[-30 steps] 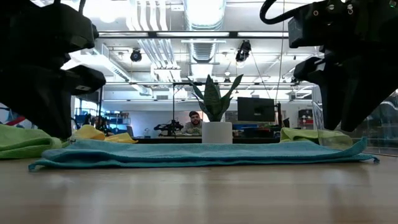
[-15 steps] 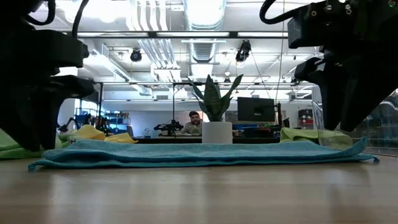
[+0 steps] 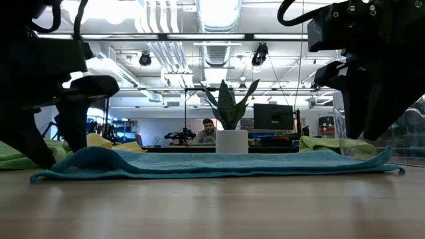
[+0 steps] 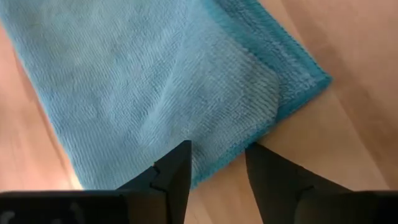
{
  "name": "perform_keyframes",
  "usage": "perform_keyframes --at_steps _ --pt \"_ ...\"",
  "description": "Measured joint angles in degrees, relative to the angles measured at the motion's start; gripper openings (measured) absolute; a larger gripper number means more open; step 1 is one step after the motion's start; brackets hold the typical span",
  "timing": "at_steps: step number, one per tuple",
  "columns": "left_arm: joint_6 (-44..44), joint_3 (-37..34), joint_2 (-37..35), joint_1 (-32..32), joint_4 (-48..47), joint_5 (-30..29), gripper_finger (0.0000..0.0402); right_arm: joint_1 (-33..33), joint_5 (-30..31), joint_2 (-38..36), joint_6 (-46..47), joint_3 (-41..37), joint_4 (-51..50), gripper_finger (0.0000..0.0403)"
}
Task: Fold microfiber towels
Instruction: Fold the blue towel on the table
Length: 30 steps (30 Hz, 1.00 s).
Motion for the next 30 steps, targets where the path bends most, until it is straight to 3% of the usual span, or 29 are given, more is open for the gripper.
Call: perform_keyframes --at_steps 11,21,26,30 --pt "1.92 4.07 1.87 -0.23 -0.08 -1.94 0.0131 0.0 0.0 0.02 -0.17 -0.17 -0.62 0.012" --pt "1.5 4.25 0.78 -0.24 -0.6 -1.15 0.0013 0.0 0.0 0.02 -0.13 -0.33 -0.57 0.0115" --pt "1.42 5.23 0.67 -0.26 -1.86 -1.1 0.0008 0.0 -0.01 0.02 0.03 -0.33 -0.59 0.0118" --pt "1.33 8.07 0.37 -0.26 -8.13 -1.04 0.0003 0.0 -0.04 0.02 0.04 -0.33 -0.61 0.0115"
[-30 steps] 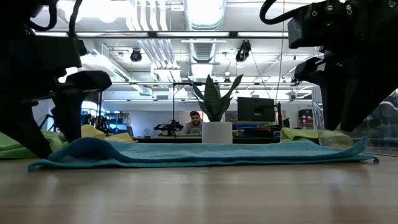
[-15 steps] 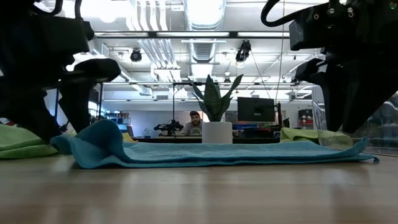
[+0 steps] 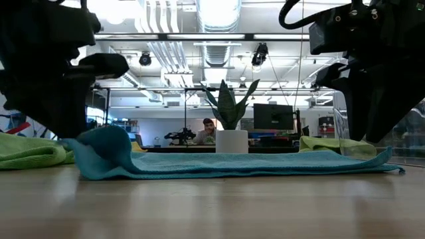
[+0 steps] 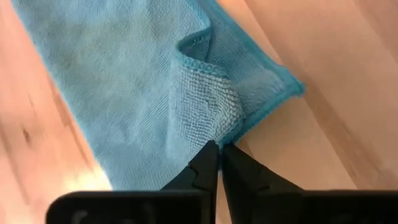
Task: Fold microfiber towels
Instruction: Fold the blue towel on the table
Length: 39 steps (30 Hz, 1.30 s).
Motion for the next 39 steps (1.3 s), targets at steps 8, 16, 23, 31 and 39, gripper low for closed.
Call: perform_keyframes --at_steps 8,16,23,31,39 --pt "-2.4 4.59 -0.12 0.0 -4.86 3.71 0.0 0.0 0.0 0.0 0.33 -0.26 0.2 0.0118" --pt "-5.72 5.67 -1.15 0.02 -6.72 7.05 0.0 -0.15 0.1 0.0 0.44 -2.23 0.41 0.0114" --pt "-7.47 3.46 -1.11 -0.02 -3.85 7.34 0.0 -0.78 2.87 0.0 -0.01 -4.38 7.84 0.0118" --pt "-10.31 3.21 -1.11 0.0 -1.85 5.58 0.0002 -0.79 2.6 0.0 -1.03 -5.38 10.48 0.0112" --pt "-8.55 0.12 -1.11 0.0 8.47 4.16 0.0047 -0.79 2.67 0.0 -1.5 -5.38 10.71 0.0112"
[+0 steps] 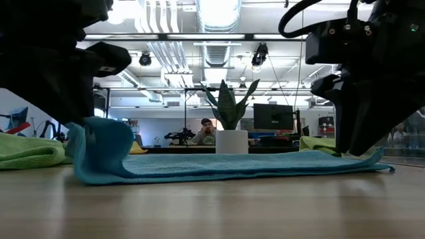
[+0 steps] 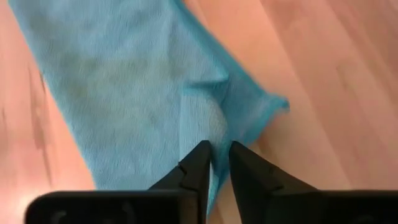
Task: Fold microfiber towels
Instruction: Fold the blue towel on the table
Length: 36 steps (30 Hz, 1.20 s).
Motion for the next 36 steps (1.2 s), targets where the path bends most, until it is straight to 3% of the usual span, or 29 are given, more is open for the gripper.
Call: perform_keyframes --at_steps 13,18,23,28,32,36 --pt "-0.59 -5.47 0.04 0.32 12.94 -1.69 0.0052 0.0 0.15 0.0 -0.19 0.0 0.02 0.0112" --pt "-4.13 -6.37 0.91 0.71 13.14 -4.48 0.005 0.0 0.15 0.0 -0.08 0.0 0.03 0.0111" --pt "-4.8 -5.83 1.82 0.79 13.14 -4.46 0.0009 0.0 0.15 0.0 -0.12 0.0 0.0 0.0111" --pt "-4.4 -3.66 -0.31 0.76 10.68 -4.28 0.0002 0.0 0.17 0.0 -0.14 0.0 -0.02 0.0111" --pt "-4.86 -2.42 -3.37 0.68 8.07 -2.44 0.0001 0.0 0.17 0.0 -0.16 0.0 -0.04 0.0111" --pt "-8.25 -2.52 -4.31 0.68 8.9 5.24 0.0001 0.0 0.17 0.0 -0.16 0.0 -0.08 0.0111"
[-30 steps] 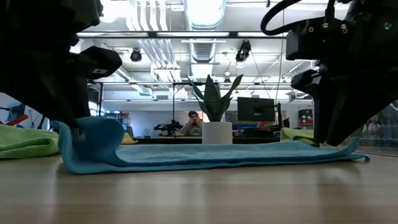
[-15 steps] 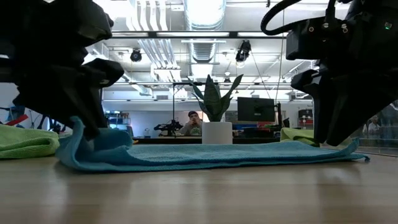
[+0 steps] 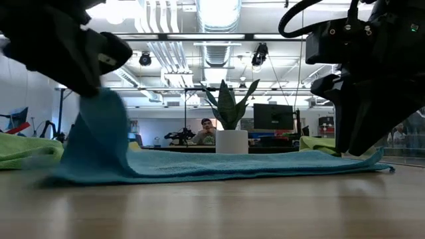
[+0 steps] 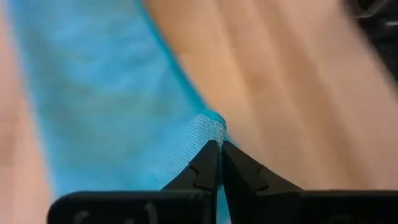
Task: Fold microfiber towels
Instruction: Fold the blue towel on the table
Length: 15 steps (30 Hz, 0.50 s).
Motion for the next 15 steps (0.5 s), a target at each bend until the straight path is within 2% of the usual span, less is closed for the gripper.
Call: perform_keyframes --at_steps 5,7,15 --pt "-2.59 -1.15 3.2 -0.29 5.91 5.27 0.0 -0.02 0.15 0.0 -0.45 -0.02 -0.01 0.0111" --pt "-2.56 -1.17 4.79 -0.31 8.48 5.57 0.0 -0.07 0.15 0.0 -0.48 -0.03 0.03 0.0111" --pt "-2.61 -1.23 6.88 -0.39 7.84 5.62 0.0 -0.09 0.15 0.0 -0.48 -0.09 0.04 0.0111"
